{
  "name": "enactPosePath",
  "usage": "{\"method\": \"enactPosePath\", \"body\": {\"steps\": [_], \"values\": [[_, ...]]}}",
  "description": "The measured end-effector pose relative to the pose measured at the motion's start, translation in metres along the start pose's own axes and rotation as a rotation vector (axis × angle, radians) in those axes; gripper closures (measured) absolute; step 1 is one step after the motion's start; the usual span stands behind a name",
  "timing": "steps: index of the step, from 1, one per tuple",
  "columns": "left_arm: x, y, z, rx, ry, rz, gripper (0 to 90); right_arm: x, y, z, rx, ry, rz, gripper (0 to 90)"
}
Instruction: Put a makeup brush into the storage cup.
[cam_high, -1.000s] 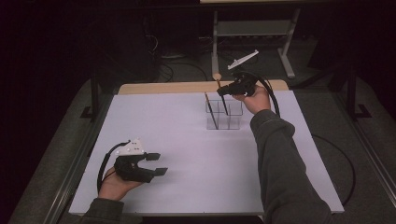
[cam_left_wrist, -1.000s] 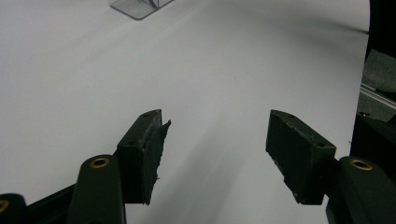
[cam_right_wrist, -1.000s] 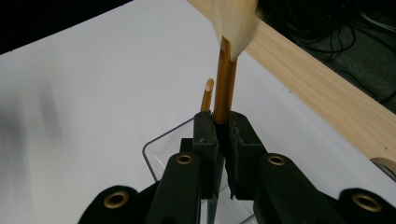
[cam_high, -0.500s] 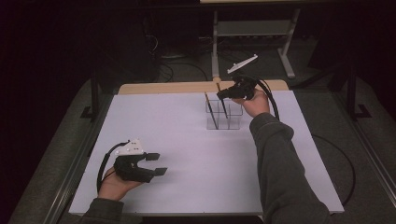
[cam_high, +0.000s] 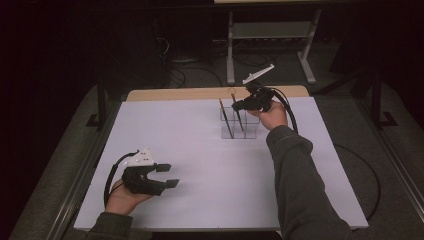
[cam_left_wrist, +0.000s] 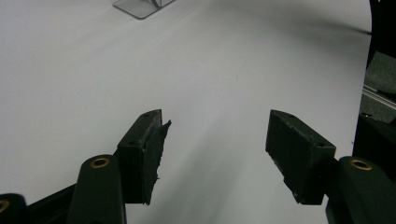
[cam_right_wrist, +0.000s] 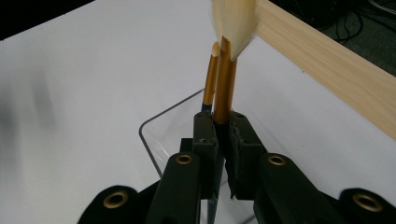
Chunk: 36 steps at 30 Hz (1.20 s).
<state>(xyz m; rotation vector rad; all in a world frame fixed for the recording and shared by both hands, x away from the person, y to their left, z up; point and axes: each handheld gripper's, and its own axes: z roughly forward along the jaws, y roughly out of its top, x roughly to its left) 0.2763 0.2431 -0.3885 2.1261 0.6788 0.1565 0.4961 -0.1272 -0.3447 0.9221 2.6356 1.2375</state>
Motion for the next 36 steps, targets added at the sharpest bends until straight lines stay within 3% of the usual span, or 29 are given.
{"method": "enactPosePath", "body": {"steps": [20, 24, 36], "values": [[0.002, -0.001, 0.001, 0.005, 0.001, -0.003, 36.6, 0.001, -0.011, 0.004, 0.001, -0.014, 0.018, 81.9], [0.002, -0.001, 0.001, 0.007, 0.002, 0.0, 36.6, 0.0, -0.013, 0.003, 0.001, -0.029, 0.027, 76.6], [0.003, -0.002, 0.002, 0.01, 0.005, -0.004, 36.4, 0.001, -0.019, -0.007, -0.009, -0.026, 0.032, 72.6]]}}
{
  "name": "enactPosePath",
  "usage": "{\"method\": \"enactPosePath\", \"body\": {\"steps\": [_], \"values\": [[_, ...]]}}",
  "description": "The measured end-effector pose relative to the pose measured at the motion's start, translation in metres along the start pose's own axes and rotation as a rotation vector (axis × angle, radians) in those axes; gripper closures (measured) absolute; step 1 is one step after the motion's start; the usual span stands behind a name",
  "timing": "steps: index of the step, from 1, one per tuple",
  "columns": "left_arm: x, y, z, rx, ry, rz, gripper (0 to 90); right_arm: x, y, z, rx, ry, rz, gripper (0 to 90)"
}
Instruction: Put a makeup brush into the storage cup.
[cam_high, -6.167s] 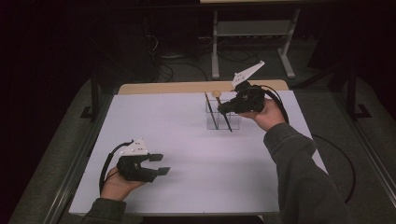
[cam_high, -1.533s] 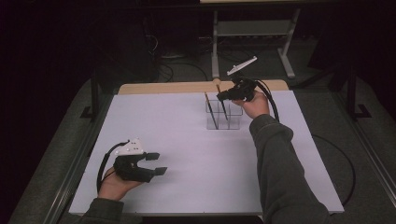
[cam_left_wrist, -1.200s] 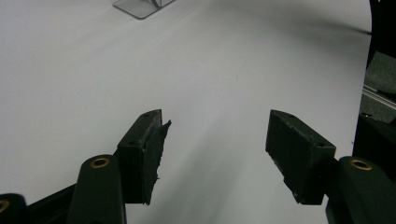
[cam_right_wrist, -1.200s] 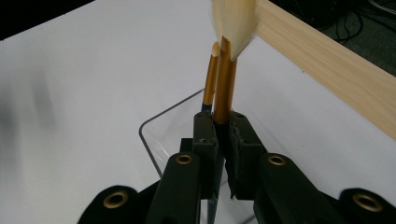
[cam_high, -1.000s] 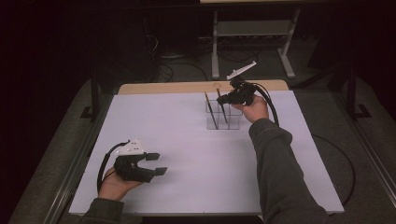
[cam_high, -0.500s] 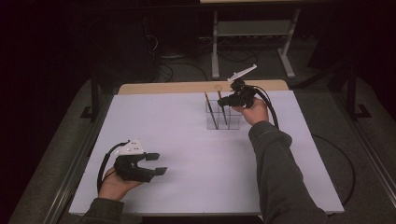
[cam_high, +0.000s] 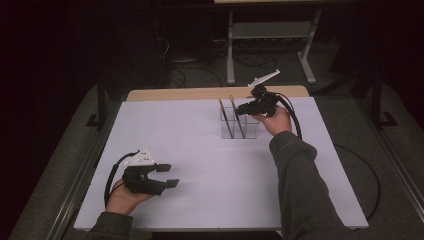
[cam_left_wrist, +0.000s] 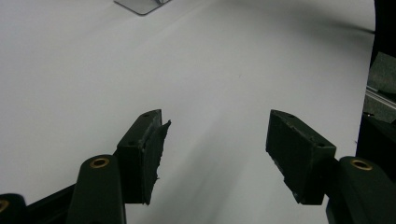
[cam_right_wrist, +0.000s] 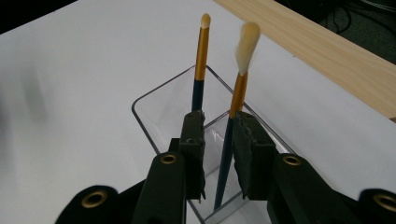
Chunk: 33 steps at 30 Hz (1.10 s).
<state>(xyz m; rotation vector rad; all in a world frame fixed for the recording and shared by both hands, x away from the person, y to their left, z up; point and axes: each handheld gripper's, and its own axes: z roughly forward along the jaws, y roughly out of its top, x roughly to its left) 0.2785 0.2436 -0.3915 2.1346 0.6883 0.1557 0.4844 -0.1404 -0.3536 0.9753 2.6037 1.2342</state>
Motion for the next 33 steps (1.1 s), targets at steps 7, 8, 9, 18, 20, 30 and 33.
{"method": "enactPosePath", "body": {"steps": [7, 8, 9, 18, 20, 30, 33], "values": [[0.0, 0.0, 0.0, 0.0, 0.003, -0.001, 36.2, 0.001, -0.007, -0.005, -0.016, 0.007, 0.014, 68.7], [0.001, 0.0, 0.0, 0.001, 0.004, 0.001, 36.2, 0.001, -0.008, -0.006, -0.017, 0.008, 0.013, 68.2], [0.001, 0.0, 0.0, 0.001, 0.004, 0.001, 36.1, 0.001, -0.009, -0.007, -0.016, 0.008, 0.017, 67.7], [0.0, 0.0, 0.001, 0.004, 0.001, -0.007, 36.3, 0.003, -0.02, -0.015, -0.044, 0.016, 0.03, 60.5], [0.001, 0.0, 0.001, 0.007, 0.005, -0.01, 35.9, 0.003, -0.022, -0.017, -0.044, 0.016, 0.023, 58.9], [0.002, 0.001, 0.001, 0.003, 0.028, -0.012, 31.8, 0.007, -0.031, -0.025, -0.078, 0.029, 0.032, 52.8], [0.003, 0.0, 0.002, 0.01, 0.029, -0.013, 30.5, 0.01, -0.034, -0.025, -0.07, 0.024, 0.026, 51.8]]}}
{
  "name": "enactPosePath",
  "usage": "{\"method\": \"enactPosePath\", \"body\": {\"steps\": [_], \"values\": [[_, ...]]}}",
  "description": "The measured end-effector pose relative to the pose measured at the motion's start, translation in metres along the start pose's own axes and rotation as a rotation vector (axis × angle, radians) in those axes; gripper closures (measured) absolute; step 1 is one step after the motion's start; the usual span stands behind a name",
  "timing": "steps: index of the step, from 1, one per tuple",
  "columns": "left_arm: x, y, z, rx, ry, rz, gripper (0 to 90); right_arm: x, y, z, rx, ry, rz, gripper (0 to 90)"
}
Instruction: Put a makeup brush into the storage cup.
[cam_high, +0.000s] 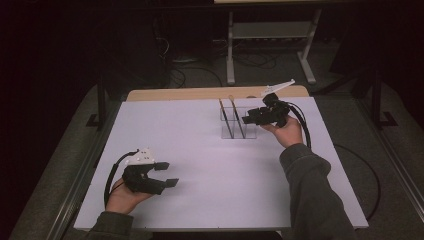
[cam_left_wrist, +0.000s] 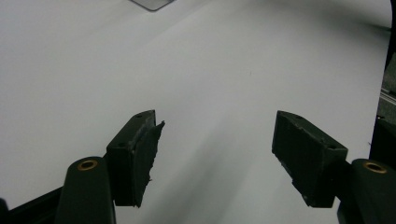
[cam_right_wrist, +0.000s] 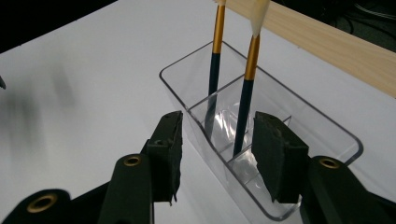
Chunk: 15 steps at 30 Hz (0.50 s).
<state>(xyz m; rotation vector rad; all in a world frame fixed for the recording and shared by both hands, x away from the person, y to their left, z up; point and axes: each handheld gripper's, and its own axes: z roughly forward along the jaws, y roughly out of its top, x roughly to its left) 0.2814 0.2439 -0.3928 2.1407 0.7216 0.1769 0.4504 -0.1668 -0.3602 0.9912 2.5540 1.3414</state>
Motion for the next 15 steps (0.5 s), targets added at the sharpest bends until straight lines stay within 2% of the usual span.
{"method": "enactPosePath", "body": {"steps": [15], "values": [[0.0, 0.002, 0.002, -0.005, 0.007, 0.012, 28.6, 0.005, -0.012, -0.01, -0.008, -0.007, -0.006, 46.1]]}}
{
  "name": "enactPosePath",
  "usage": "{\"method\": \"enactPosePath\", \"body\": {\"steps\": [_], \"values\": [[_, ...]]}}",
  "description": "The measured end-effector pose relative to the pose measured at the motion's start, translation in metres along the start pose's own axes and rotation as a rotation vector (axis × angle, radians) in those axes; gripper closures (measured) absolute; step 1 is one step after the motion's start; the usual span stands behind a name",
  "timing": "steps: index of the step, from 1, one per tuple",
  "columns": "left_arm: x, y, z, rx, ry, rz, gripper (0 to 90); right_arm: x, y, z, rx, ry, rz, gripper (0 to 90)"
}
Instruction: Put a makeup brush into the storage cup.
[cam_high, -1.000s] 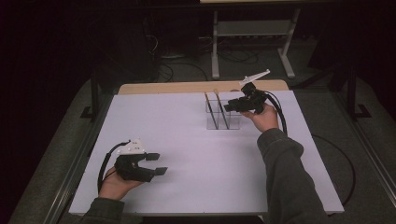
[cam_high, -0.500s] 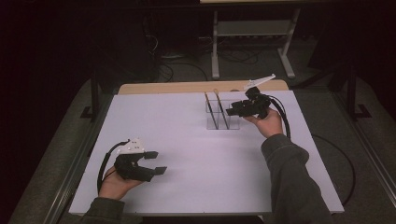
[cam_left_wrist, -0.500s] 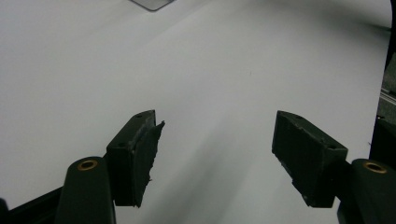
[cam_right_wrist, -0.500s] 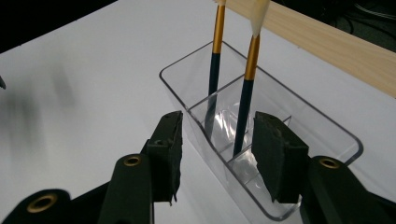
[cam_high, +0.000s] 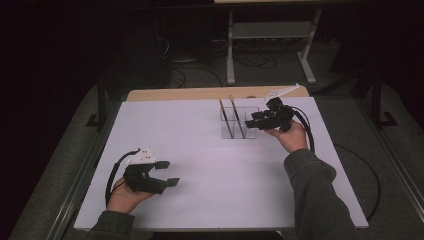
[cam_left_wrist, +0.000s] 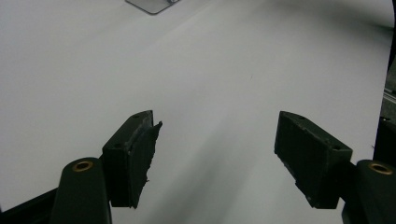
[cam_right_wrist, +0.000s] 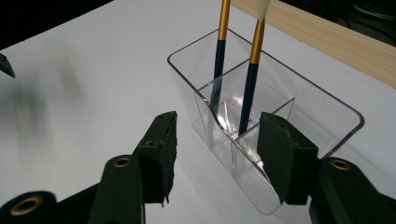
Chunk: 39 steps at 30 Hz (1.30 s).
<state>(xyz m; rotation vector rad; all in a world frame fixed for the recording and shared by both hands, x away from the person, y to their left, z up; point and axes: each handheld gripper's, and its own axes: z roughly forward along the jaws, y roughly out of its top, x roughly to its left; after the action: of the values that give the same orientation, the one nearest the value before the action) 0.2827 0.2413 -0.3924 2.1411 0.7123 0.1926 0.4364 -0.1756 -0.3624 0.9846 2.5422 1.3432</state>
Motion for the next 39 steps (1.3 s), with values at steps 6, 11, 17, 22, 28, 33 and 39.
{"method": "enactPosePath", "body": {"steps": [6, 11, 17, 22, 28, 33, 39], "values": [[0.0, -0.001, 0.0, 0.004, 0.004, -0.002, 28.4, 0.001, -0.006, -0.005, -0.012, -0.008, 0.01, 43.3], [0.001, -0.001, 0.0, 0.002, 0.007, 0.0, 28.3, 0.0, -0.01, -0.009, -0.019, -0.012, 0.01, 42.0], [0.002, -0.002, 0.0, 0.004, 0.011, -0.005, 28.3, 0.003, -0.015, -0.015, -0.026, -0.014, 0.006, 41.2], [0.001, -0.002, 0.0, 0.003, 0.015, -0.005, 28.4, 0.006, -0.019, -0.02, -0.035, -0.015, -0.006, 40.4], [0.002, -0.003, 0.001, 0.006, 0.017, -0.006, 28.4, 0.009, -0.026, -0.024, -0.045, -0.017, -0.007, 39.5], [0.003, -0.004, 0.001, 0.007, 0.023, -0.005, 28.4, 0.01, -0.031, -0.028, -0.049, -0.013, -0.006, 38.6], [0.004, -0.004, 0.0, 0.006, 0.029, -0.008, 28.4, 0.014, -0.034, -0.031, -0.059, -0.01, -0.01, 37.3]]}}
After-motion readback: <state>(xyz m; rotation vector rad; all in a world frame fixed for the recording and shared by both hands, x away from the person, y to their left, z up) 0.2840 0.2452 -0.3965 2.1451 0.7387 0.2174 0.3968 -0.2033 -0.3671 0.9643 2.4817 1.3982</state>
